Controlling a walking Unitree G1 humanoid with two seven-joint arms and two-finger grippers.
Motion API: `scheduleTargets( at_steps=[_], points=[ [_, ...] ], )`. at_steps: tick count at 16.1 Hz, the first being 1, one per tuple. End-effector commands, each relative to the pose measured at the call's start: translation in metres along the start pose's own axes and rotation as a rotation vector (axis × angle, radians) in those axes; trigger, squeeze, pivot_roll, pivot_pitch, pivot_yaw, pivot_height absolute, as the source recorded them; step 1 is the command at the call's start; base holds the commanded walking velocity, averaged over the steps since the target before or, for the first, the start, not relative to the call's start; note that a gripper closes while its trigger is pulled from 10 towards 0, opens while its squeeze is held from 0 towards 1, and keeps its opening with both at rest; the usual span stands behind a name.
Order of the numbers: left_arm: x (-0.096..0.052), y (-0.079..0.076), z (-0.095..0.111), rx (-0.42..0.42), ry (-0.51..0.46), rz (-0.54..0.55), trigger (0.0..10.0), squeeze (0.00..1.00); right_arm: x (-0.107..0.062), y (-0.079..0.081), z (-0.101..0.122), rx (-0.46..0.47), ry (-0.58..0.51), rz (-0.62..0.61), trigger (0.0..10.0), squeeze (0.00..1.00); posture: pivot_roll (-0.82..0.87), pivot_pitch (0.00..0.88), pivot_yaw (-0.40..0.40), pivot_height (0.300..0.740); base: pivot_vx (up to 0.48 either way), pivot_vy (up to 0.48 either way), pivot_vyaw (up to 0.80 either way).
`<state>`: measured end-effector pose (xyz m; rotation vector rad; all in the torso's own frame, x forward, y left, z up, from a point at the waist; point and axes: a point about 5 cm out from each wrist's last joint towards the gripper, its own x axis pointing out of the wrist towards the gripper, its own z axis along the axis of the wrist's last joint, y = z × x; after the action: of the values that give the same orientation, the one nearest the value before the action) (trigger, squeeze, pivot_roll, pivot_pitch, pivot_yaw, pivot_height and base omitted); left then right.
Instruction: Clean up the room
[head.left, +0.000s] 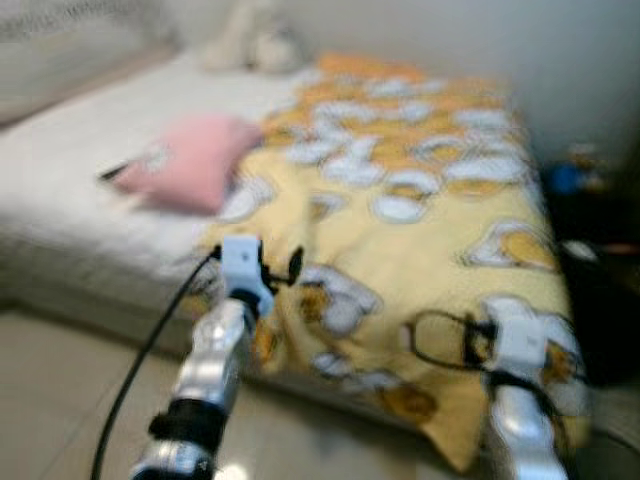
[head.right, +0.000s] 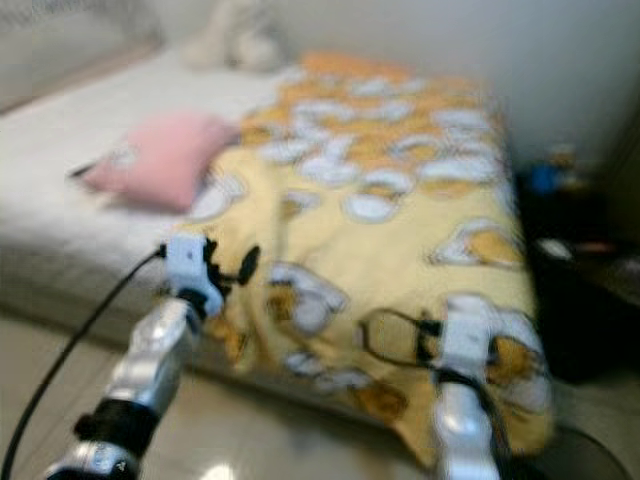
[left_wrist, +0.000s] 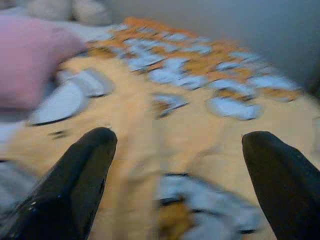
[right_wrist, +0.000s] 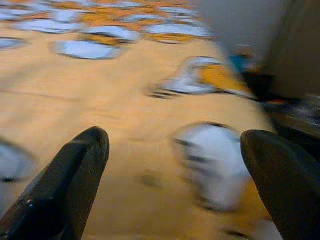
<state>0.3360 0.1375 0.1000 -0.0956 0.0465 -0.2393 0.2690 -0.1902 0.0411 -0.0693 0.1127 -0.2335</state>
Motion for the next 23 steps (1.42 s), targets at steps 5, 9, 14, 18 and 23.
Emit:
scheduleTargets(
  at_steps=[5,9,14,18,23],
  points=[
    [0.003,-0.011,0.002,0.047,-0.005,-0.077,10.0,0.0,0.002,-0.004,0.006,-0.034,-0.03,-0.008,10.0,0.0,0.12,0.0,0.035,0.74,0.317,0.361,0.0],
    [0.006,-0.012,0.004,0.043,-0.01,-0.092,10.0,0.0,0.005,-0.003,0.008,-0.035,-0.037,-0.001,10.0,0.0,0.12,0.0,0.035,0.74,0.309,0.366,0.0],
    [0.01,-0.016,0.003,0.043,0.003,-0.15,10.0,0.0,0.003,0.0,0.013,0.072,-0.064,-0.002,10.0,0.0,0.09,0.0,0.046,0.74,0.295,0.378,0.0],
    [-0.014,-0.014,-0.026,-0.072,0.077,-0.136,10.0,0.0,-0.017,-0.009,0.003,0.089,-0.039,0.006,10.0,0.0,0.08,0.0,0.045,0.74,0.318,0.359,0.0],
    [0.002,-0.031,-0.015,-0.005,0.052,-0.223,10.0,0.0,-0.036,-0.023,-0.01,0.012,0.006,0.024,10.0,0.0,0.08,0.0,0.035,0.74,0.315,0.362,0.0]
  ],
)
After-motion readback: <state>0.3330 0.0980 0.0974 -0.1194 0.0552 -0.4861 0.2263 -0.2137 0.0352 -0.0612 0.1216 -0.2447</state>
